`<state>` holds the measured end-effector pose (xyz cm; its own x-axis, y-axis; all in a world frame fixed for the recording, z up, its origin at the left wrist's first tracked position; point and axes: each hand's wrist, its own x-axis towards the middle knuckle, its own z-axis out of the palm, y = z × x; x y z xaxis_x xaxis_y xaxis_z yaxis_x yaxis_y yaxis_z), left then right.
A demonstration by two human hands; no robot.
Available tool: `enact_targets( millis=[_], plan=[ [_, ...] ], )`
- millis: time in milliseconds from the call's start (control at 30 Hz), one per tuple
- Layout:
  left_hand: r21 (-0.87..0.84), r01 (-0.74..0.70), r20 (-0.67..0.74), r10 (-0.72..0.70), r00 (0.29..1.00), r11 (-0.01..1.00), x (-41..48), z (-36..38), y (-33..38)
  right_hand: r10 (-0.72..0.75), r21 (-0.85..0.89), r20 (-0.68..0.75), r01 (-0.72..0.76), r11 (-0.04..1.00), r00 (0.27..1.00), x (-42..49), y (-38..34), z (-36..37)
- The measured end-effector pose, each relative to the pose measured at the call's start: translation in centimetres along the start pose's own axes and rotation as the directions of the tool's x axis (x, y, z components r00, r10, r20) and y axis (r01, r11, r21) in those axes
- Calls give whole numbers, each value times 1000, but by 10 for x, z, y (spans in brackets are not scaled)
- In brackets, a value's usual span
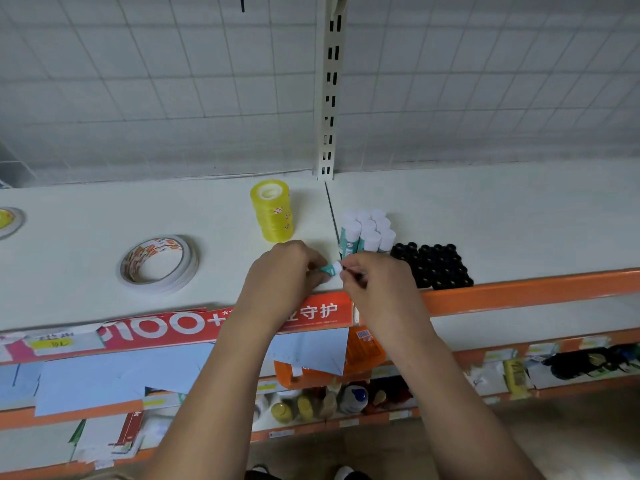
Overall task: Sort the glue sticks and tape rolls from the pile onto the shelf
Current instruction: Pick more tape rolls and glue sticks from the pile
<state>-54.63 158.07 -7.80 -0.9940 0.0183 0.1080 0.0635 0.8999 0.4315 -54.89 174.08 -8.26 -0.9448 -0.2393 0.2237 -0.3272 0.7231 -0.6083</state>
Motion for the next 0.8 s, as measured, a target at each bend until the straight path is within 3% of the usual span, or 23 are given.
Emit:
enact_targets(
  millis=[333,500,667,800],
  plan=[
    [-152,-131,12,134,991,980,3,-14,4,85,81,-82,-78,994,993,1,-4,2],
    [-180,-177,6,181,983,968,3,-12,8,37,83,-15,-36,996,999,-3,0,-1],
    [-237,-70,-70,55,996,969,1,-12,4,109,101,-8,-107,989,994,-4,11,-8],
    [-417,6,-141,-71,987,909,2,-18,9,76,113,-2,-75,991,997,-7,13,-11]
  ],
)
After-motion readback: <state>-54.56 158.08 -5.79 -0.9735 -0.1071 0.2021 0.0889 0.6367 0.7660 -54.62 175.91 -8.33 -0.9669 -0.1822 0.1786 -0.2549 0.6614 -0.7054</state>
